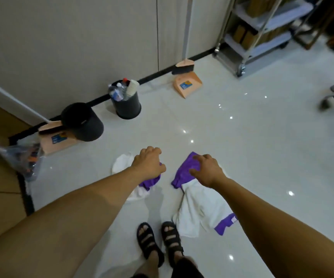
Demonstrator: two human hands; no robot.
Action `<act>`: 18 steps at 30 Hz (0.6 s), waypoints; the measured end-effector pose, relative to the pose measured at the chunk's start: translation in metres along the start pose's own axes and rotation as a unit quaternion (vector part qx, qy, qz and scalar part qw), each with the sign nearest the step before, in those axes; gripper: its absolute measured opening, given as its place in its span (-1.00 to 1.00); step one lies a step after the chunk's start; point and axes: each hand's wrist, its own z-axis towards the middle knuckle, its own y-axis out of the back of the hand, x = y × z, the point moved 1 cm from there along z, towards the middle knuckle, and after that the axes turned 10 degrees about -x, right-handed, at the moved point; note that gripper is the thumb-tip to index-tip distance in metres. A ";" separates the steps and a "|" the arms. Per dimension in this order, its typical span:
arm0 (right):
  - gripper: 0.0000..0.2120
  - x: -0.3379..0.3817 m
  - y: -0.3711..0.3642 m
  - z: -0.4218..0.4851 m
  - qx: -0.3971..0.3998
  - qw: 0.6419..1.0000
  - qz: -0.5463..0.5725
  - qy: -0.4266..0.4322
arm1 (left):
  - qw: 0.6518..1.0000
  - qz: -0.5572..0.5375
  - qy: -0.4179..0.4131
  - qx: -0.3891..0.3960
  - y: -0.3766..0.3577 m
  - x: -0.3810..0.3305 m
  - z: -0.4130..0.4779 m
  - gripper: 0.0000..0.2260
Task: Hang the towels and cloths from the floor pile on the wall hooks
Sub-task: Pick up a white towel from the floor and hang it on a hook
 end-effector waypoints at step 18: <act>-0.47 -0.296 -0.353 0.103 0.101 0.957 0.126 -0.240 | 0.985 0.005 0.014 0.173 -0.446 0.005 0.093 -0.50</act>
